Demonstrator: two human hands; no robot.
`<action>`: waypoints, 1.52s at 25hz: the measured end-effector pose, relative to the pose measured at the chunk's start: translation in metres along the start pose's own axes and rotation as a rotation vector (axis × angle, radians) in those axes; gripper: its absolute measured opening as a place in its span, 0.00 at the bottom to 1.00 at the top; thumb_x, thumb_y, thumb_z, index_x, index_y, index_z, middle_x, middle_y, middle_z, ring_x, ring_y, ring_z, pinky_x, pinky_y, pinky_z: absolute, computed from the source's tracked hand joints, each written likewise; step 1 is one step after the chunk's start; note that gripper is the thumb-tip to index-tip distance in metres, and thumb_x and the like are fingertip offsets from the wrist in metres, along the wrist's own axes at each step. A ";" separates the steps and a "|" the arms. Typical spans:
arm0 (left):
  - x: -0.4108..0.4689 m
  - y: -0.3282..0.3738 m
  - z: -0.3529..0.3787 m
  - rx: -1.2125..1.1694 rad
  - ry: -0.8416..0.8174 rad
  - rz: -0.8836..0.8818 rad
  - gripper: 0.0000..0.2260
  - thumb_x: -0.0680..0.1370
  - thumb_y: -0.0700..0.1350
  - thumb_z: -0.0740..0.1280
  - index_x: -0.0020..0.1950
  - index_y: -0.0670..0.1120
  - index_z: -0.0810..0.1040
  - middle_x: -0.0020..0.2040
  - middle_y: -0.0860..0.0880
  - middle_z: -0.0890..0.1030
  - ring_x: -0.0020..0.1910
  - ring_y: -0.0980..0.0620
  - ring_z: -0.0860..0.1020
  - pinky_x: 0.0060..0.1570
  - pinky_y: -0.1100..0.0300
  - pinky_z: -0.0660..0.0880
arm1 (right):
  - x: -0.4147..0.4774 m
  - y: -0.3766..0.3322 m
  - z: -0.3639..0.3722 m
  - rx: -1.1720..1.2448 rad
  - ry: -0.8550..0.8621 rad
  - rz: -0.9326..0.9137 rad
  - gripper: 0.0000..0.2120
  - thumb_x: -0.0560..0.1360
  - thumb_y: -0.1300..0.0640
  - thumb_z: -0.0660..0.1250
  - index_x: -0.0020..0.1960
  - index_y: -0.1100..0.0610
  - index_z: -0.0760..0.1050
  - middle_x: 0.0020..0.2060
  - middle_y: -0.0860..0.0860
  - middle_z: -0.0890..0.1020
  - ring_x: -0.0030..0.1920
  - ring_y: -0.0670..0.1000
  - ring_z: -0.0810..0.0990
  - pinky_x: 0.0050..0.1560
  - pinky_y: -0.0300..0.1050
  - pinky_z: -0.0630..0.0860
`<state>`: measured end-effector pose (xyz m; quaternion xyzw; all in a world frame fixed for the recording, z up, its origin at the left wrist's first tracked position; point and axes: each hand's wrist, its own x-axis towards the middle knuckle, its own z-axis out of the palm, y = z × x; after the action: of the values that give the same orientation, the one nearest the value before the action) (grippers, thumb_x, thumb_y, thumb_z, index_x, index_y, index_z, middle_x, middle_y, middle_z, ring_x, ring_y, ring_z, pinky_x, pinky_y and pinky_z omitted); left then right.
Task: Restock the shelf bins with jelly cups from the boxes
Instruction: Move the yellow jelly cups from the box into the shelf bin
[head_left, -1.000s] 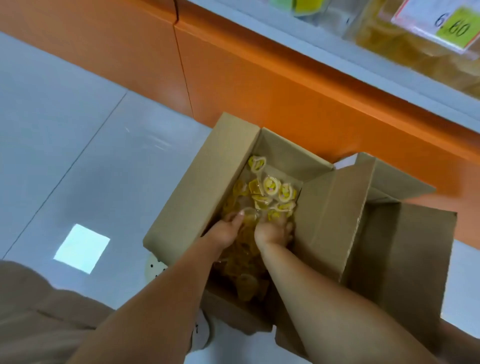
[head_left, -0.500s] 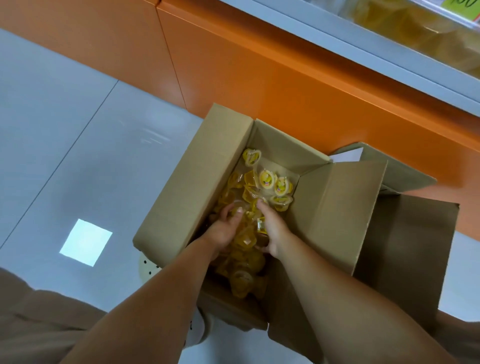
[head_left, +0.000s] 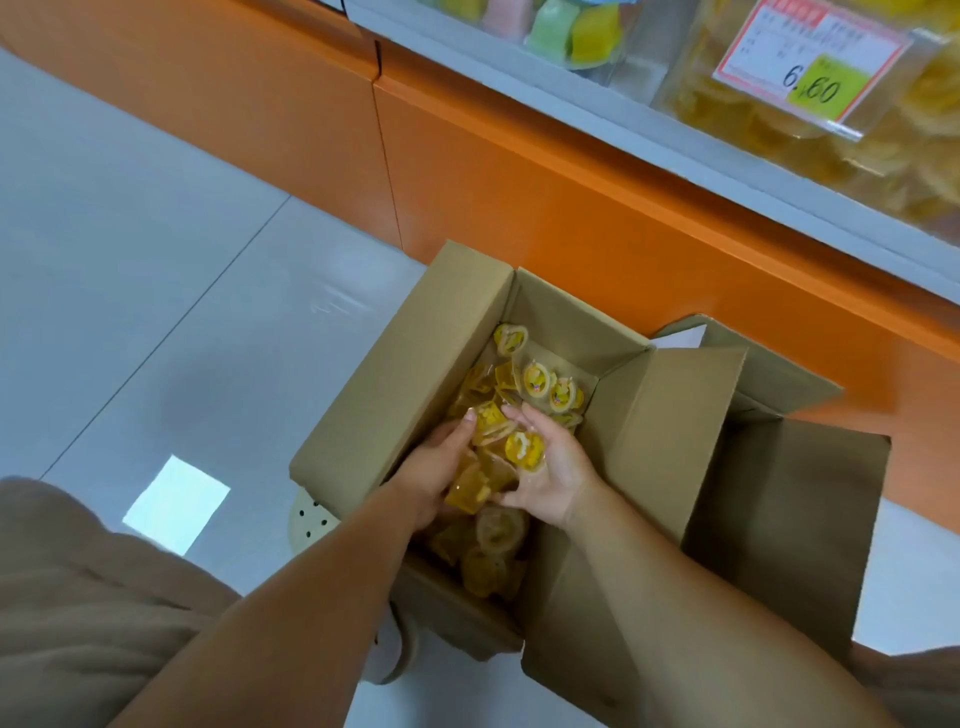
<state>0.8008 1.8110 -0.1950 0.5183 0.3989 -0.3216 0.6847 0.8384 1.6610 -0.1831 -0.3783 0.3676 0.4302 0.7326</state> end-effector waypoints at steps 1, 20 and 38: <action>-0.006 0.004 0.003 -0.017 -0.028 0.040 0.25 0.73 0.69 0.66 0.66 0.58 0.77 0.61 0.49 0.83 0.59 0.44 0.81 0.58 0.39 0.78 | -0.009 -0.004 0.000 0.017 -0.031 -0.016 0.17 0.72 0.45 0.69 0.60 0.46 0.78 0.59 0.53 0.81 0.61 0.57 0.79 0.62 0.61 0.69; -0.216 0.161 0.083 -0.039 -0.255 0.311 0.34 0.69 0.73 0.67 0.63 0.48 0.79 0.53 0.43 0.86 0.49 0.42 0.85 0.48 0.43 0.82 | -0.246 -0.118 0.082 -0.408 -0.310 -0.480 0.14 0.77 0.53 0.64 0.61 0.48 0.78 0.59 0.52 0.81 0.61 0.61 0.78 0.52 0.61 0.77; -0.214 0.184 0.135 -0.369 -0.537 0.223 0.29 0.71 0.64 0.71 0.65 0.47 0.79 0.59 0.41 0.83 0.52 0.40 0.83 0.53 0.44 0.80 | -0.292 -0.170 0.059 -0.213 -0.296 -0.679 0.22 0.73 0.55 0.65 0.68 0.53 0.73 0.61 0.56 0.80 0.56 0.60 0.82 0.48 0.59 0.80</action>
<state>0.8854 1.7332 0.0960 0.3231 0.1968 -0.2921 0.8784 0.9005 1.5515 0.1361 -0.4862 0.0650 0.2489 0.8351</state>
